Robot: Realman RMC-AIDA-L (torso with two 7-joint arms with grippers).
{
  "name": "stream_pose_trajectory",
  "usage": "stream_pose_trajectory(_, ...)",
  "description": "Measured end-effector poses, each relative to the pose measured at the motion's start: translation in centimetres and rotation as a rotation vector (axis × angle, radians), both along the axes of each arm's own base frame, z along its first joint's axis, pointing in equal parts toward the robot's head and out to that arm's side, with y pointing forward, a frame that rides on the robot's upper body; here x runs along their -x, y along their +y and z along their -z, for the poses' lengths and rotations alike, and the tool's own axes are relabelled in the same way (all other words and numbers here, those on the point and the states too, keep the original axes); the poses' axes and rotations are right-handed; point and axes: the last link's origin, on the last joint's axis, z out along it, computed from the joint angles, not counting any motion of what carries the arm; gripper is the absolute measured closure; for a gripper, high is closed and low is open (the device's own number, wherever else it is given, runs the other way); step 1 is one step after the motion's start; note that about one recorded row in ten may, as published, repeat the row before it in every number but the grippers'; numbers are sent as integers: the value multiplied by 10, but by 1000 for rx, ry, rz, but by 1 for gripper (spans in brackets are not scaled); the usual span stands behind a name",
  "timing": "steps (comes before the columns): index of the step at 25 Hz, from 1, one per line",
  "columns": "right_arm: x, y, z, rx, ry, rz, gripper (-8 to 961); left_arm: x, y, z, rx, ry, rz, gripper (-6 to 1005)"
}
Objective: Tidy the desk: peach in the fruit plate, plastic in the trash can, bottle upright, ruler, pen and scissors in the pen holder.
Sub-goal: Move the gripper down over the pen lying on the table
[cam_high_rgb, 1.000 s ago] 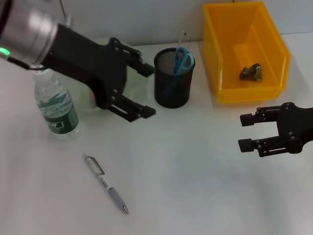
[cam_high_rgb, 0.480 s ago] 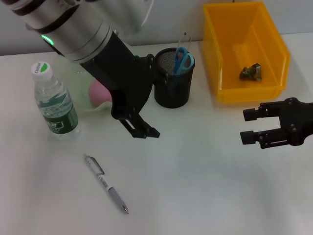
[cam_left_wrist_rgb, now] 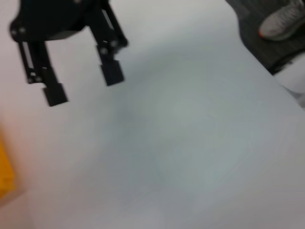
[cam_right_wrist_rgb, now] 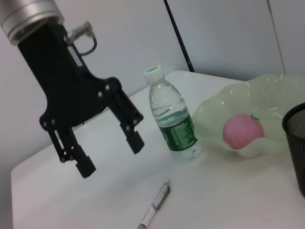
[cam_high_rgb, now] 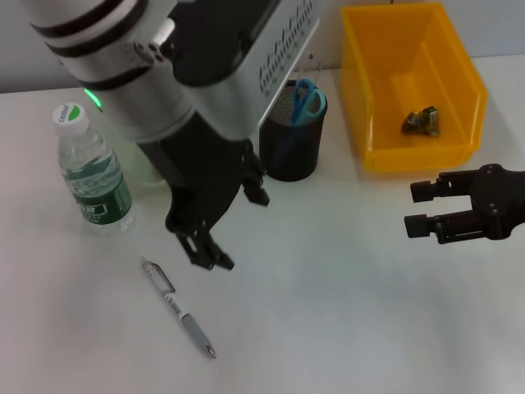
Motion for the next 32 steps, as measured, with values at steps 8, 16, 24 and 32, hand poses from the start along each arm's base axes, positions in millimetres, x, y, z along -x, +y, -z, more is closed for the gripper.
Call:
stream_pose_trajectory(8,-1,-1,1,20,-5,27,184,20,-12,21,79,74,130,185)
stream_pose_trajectory(16,-2,-1,1,25,-9,32,184,30,-20,27,112,61,190,193)
stream_pose_trajectory(24,-5,-2,4,34,-28,28,185,36,-16,30,129,37,195,229)
stream_pose_trajectory(32,4,10,0,56,-65,-13,184,50,-6,34,133,64,118,245)
